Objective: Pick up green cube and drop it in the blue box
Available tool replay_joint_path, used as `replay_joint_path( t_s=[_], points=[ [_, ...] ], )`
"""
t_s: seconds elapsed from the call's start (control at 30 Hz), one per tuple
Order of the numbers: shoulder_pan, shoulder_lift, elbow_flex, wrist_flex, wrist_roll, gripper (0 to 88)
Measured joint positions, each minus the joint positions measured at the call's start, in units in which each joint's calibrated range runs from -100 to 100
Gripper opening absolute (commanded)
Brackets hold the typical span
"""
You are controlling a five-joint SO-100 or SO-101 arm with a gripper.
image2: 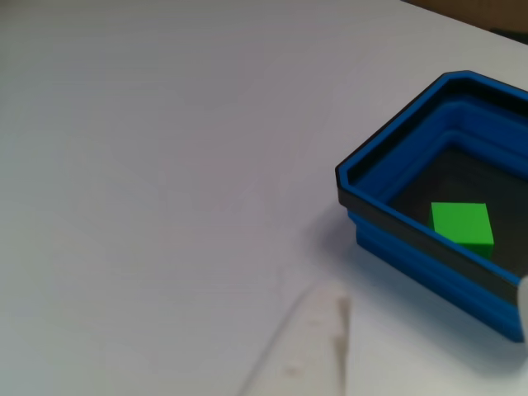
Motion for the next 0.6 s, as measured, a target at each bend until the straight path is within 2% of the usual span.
replay_joint_path(
  t_s=[0.37,0.6],
  points=[
    [0.0,-20.6,33.1,-12.0,0.0,16.9],
    [-3.3,-29.5,35.6,-12.1,-0.2,16.9]
  ],
)
